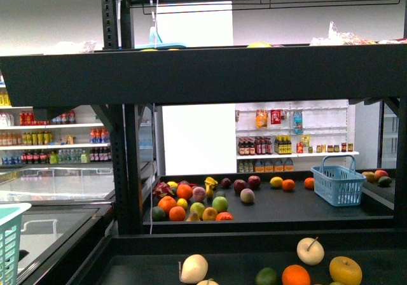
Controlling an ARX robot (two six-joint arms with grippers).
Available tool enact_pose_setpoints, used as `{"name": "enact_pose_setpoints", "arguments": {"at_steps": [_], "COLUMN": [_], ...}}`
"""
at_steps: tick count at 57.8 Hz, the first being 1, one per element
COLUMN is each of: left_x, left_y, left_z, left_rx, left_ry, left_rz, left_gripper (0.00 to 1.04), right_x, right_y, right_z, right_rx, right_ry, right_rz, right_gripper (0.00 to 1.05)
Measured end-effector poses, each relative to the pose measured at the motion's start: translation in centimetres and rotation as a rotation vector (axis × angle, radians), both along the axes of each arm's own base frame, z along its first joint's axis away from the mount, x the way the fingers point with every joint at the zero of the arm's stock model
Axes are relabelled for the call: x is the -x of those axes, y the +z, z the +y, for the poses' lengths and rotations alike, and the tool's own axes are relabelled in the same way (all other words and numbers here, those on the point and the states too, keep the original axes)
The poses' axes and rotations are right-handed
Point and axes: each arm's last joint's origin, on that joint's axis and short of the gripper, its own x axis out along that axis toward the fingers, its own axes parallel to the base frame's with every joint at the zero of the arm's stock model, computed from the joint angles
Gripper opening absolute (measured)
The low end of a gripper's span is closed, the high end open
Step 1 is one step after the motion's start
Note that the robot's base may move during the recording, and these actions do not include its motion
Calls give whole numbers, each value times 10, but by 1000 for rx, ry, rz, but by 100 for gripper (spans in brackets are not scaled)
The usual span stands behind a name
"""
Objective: Pick lemon from shelf
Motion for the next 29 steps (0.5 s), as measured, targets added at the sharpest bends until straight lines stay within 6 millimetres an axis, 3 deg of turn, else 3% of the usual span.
{"name": "enact_pose_setpoints", "arguments": {"at_steps": [29], "left_x": [0], "left_y": [-24], "left_z": [0], "left_rx": [0], "left_ry": [1], "left_rz": [-3], "left_gripper": [3], "right_x": [0], "right_y": [0], "right_z": [0], "right_rx": [0], "right_ry": [0], "right_rz": [0], "right_gripper": [102]}}
